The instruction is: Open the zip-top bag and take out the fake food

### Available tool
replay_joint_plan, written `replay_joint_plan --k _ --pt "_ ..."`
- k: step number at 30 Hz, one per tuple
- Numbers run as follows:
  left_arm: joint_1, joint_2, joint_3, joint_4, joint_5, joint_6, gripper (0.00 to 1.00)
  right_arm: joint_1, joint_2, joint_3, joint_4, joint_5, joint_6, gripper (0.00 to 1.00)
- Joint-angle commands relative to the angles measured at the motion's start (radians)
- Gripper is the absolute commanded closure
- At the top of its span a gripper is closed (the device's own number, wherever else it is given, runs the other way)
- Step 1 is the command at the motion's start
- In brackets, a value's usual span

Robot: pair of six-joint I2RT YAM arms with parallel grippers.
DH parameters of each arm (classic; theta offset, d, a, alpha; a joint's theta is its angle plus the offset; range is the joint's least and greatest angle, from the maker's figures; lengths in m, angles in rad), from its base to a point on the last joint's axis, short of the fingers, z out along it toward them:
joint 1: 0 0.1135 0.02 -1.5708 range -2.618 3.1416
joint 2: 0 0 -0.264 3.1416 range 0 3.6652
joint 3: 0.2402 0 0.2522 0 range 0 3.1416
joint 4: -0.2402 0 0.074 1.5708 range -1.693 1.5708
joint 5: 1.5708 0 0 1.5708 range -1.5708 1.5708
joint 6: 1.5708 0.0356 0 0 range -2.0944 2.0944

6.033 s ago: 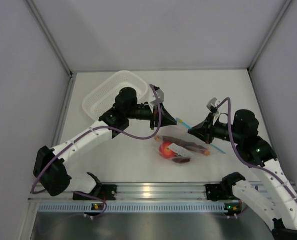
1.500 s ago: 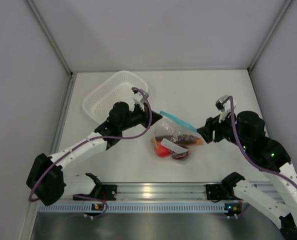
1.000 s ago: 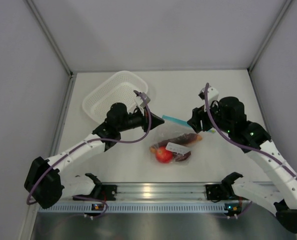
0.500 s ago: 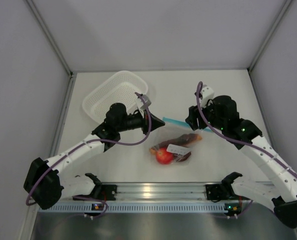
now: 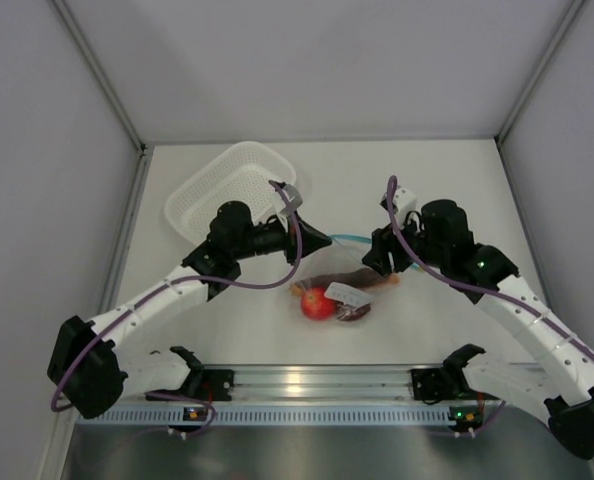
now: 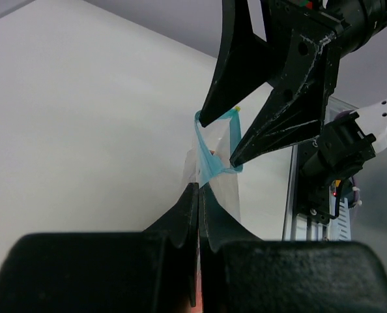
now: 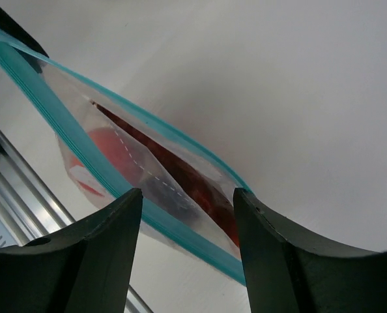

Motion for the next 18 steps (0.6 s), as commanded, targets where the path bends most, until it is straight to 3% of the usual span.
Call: replay_joint_plan --k 1,7,18 --pt "-0.003 0.006 0.058 0.073 0.034 0.005 1.0 -0.006 -0.029 -0.002 0.008 -0.058 -0.016 0.4" --pt "-0.003 0.017 0.083 0.073 0.116 0.014 1.0 -0.005 -0.009 0.0 0.045 0.082 0.01 0.42" --pt "-0.001 0.068 0.144 0.007 0.2 0.039 1.0 -0.006 -0.095 -0.014 0.093 0.156 -0.068 0.41"
